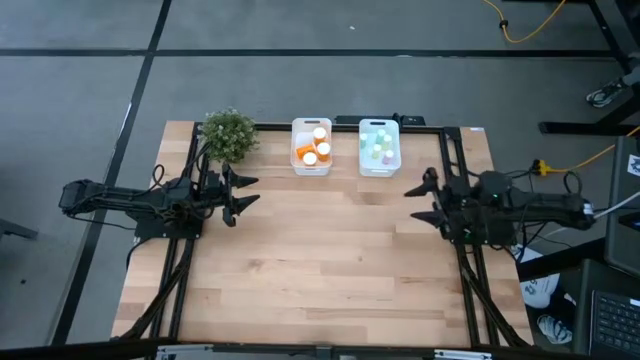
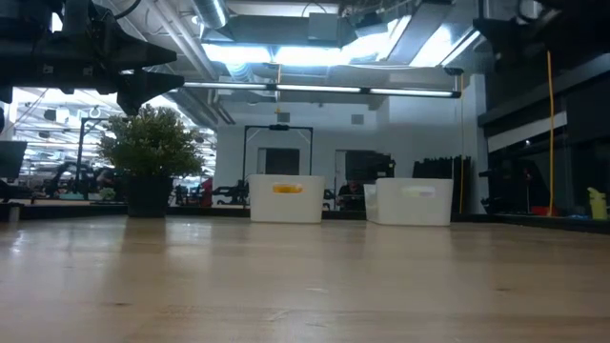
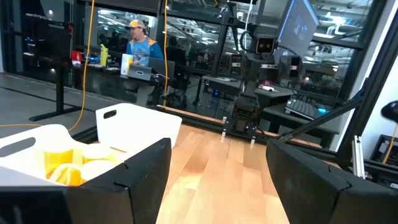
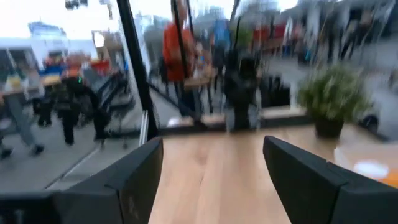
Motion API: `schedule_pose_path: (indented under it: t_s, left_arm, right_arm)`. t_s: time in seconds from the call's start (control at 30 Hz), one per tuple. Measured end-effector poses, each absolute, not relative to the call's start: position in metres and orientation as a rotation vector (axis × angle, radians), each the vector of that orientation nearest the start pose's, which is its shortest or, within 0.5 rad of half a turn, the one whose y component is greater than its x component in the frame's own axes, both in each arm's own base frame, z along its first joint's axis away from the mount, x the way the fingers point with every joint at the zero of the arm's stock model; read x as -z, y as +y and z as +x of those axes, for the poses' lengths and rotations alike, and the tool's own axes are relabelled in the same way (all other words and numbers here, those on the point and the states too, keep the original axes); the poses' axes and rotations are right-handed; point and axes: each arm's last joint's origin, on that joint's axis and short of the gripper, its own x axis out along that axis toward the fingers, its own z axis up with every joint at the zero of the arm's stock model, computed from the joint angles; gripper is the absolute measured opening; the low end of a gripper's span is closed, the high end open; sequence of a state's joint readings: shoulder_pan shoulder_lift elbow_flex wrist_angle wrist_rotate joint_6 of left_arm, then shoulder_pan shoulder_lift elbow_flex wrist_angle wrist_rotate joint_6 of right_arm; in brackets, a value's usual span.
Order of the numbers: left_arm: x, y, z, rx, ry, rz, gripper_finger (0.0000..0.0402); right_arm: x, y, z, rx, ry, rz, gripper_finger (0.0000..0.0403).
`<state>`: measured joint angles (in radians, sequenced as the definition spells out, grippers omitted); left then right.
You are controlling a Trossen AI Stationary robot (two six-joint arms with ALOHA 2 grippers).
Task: Pick and place medicine bottles into bin by pill shape (circle, oval)
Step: Return to Home Position
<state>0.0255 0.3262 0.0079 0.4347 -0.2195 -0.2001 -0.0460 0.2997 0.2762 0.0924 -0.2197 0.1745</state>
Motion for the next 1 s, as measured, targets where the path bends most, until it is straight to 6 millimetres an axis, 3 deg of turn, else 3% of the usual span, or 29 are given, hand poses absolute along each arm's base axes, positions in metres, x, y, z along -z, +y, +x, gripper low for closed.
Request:
schedule_pose_path:
  t_s: [0.23, 0.57, 0.7, 1.0]
  left_arm:
    - [-0.180, 0.009, 0.117, -0.232, -0.140, -0.210, 0.0255]
    - [-0.179, 0.009, 0.117, -0.232, -0.139, -0.210, 0.0255]
    - [-0.179, 0.009, 0.117, -0.233, -0.138, -0.210, 0.0255]
    - [-0.179, 0.009, 0.117, -0.233, -0.139, -0.210, 0.0255]
  right_arm:
    - [-0.221, 0.003, 0.084, -0.171, -0.239, 0.090, 0.0278]
    - [-0.185, 0.004, 0.094, -0.219, -0.182, 0.073, 0.0278]
    - [-0.173, 0.005, 0.096, -0.240, -0.073, 0.049, 0.0278]
    - [-0.170, 0.004, 0.098, -0.205, -0.041, 0.040, 0.0278]
